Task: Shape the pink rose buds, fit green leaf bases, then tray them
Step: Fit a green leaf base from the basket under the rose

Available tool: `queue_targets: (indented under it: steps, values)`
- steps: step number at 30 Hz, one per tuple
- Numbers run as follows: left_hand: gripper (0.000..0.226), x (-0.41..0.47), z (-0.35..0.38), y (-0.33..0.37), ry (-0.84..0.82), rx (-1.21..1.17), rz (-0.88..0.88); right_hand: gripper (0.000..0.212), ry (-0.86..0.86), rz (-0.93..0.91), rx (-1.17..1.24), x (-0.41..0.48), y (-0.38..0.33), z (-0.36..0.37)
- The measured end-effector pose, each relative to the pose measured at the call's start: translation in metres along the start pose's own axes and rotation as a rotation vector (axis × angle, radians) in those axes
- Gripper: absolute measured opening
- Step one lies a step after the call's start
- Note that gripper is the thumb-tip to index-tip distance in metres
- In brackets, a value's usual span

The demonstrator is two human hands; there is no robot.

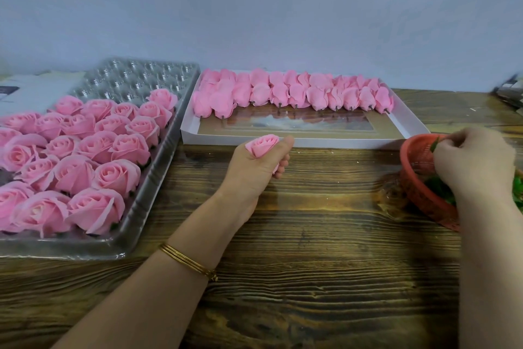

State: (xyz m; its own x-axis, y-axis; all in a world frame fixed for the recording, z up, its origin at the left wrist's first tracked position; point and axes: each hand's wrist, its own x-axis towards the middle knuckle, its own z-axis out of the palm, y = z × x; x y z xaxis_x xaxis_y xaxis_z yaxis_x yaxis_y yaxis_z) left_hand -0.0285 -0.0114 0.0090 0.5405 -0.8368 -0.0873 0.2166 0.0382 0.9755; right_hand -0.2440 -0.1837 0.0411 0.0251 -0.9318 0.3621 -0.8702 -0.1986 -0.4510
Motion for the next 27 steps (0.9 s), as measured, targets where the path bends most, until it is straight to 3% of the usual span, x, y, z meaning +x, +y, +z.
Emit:
queue_targets:
  steps: [5,7,12,20,23,27]
  values:
    - [0.024,-0.001,0.001,0.001,0.003,-0.007,-0.005,0.014,0.029,-0.117,0.335,-0.011,-0.019,-0.003]
    - [0.027,-0.001,0.001,0.002,0.008,-0.014,-0.014,0.011,-0.071,-0.173,0.548,-0.021,-0.034,0.001]
    - [0.032,-0.001,0.0,0.004,0.035,-0.037,-0.009,0.027,-0.439,-0.205,0.927,-0.054,-0.07,0.014]
    - [0.035,-0.001,0.003,0.009,0.112,-0.154,0.023,0.019,-0.76,-0.339,0.658,-0.09,-0.087,0.038]
    - [0.037,-0.001,0.004,0.009,0.089,-0.146,0.028,0.021,-0.783,-0.407,0.585,-0.097,-0.09,0.043]
    - [0.038,-0.002,0.005,0.008,0.053,-0.141,0.013,0.028,-0.8,-0.362,0.649,-0.101,-0.093,0.047]
